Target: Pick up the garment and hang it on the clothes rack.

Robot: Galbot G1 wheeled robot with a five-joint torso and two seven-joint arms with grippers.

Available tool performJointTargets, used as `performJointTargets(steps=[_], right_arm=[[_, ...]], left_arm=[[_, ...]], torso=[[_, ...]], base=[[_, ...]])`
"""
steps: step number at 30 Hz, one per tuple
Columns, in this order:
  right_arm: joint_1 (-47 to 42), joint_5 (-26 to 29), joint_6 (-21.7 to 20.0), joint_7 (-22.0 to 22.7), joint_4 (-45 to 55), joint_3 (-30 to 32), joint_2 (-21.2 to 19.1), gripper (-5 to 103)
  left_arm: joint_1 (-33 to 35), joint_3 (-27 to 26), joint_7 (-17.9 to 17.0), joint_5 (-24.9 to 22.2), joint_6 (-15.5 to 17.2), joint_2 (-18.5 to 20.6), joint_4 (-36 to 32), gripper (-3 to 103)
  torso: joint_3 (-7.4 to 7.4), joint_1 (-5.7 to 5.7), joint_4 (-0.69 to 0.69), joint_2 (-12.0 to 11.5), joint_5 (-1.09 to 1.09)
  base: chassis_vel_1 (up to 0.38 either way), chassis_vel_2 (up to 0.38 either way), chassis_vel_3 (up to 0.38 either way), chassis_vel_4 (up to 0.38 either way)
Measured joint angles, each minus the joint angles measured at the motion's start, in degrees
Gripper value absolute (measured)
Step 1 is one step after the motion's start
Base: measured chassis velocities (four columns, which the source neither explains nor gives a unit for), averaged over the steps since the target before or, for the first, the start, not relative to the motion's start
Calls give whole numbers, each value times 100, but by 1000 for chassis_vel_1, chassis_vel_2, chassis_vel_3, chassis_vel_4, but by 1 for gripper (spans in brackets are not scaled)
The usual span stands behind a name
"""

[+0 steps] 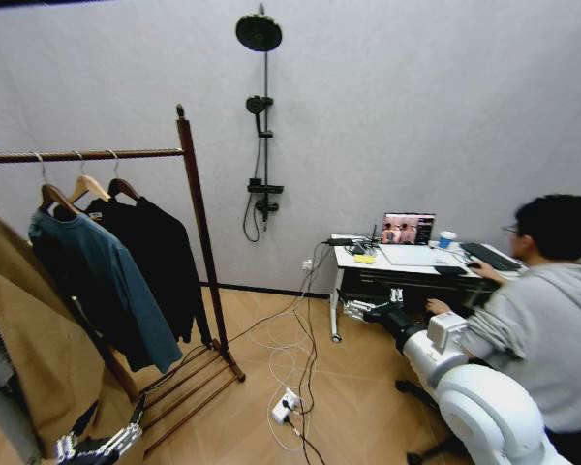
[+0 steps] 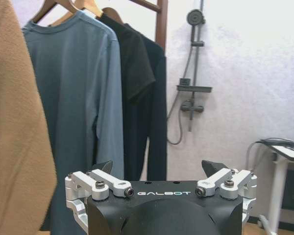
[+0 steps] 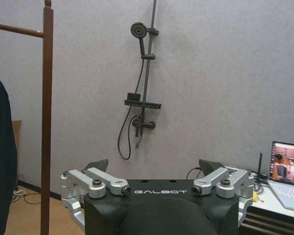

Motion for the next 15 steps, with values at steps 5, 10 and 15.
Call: performJointTargets(steps=[5, 10, 15], right_arm=[[-14, -27, 0, -46, 33, -9, 82, 100], [5, -84, 0, -61, -2, -95, 163, 100], [12, -136, 0, -91, -34, -174, 195, 100]], left_arm=[[0, 0, -1, 0, 0, 0, 0, 100], [0, 0, 2, 0, 0, 0, -1, 100], [0, 0, 2, 0, 0, 0, 0, 100]], torso=[[0, 0, 0, 0, 4], [0, 0, -2, 0, 5], [0, 0, -2, 0, 4]], base=[[62, -237, -235, 39], [38, -272, -278, 47], [77, -239, -247, 91]])
